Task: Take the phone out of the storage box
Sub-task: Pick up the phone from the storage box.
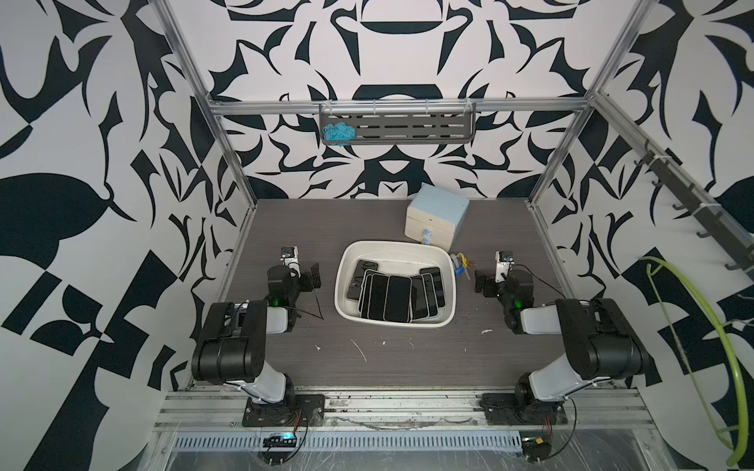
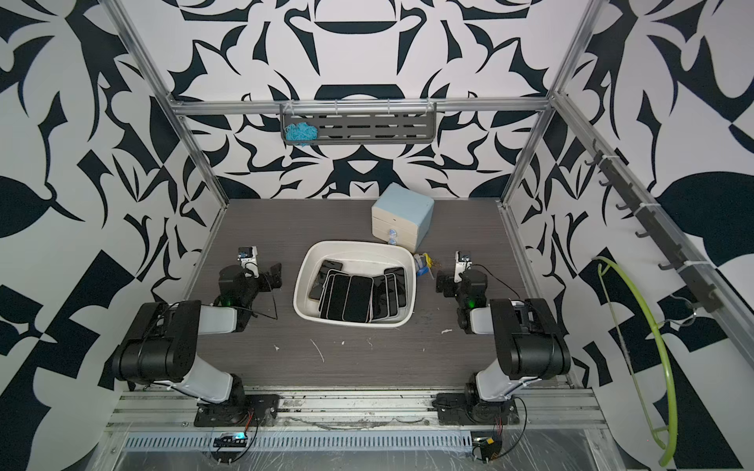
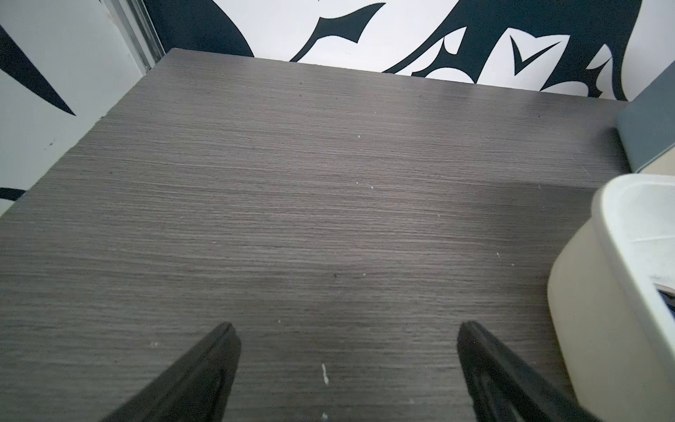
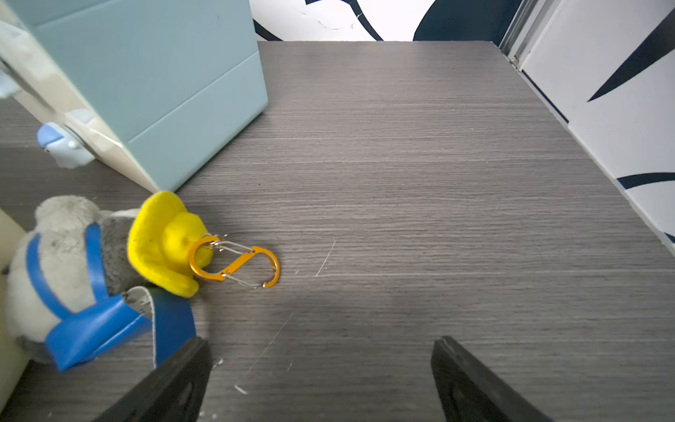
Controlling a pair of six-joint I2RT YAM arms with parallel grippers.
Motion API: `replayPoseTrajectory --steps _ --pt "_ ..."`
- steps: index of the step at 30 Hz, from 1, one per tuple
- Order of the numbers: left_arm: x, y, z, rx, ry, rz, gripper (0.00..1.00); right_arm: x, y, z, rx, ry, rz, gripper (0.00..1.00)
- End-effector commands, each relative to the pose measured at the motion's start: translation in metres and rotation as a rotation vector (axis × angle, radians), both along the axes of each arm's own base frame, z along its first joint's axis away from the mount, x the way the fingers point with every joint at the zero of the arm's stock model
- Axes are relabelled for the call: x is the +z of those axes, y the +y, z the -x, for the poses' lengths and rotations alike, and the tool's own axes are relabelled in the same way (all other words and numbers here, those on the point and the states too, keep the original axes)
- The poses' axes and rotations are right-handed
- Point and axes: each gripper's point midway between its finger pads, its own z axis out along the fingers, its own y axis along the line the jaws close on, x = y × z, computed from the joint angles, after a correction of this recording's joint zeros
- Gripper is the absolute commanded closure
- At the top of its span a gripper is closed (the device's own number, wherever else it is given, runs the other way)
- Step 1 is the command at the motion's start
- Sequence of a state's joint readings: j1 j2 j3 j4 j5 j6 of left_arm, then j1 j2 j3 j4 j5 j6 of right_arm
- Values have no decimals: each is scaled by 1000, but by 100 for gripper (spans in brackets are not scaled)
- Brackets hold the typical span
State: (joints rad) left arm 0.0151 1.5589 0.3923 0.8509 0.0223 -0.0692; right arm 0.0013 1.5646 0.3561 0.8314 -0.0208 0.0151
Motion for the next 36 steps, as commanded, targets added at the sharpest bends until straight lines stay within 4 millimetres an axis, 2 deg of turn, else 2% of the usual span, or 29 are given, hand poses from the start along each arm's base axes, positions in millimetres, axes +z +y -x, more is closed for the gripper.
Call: replayPoseTrajectory --steps 1,24,29,32,34,36 --pt "6 0 0 -9 -18 -12 0 17 -2 -7 -11 -58 4 0" --pt "6 0 0 -9 -18 -12 0 17 -2 -8 -11 -55 5 0" --pt "15 2 -6 -3 -4 -14 0 18 -4 -7 -23 -58 7 0" --pt "30 6 -10 42 153 20 0 34 -22 -10 -136 -51 13 0" --pt "50 11 -8 115 293 80 0 58 -30 -9 -184 -14 19 0" --pt "66 18 -1 203 399 127 0 88 -41 -6 -299 9 -52 0"
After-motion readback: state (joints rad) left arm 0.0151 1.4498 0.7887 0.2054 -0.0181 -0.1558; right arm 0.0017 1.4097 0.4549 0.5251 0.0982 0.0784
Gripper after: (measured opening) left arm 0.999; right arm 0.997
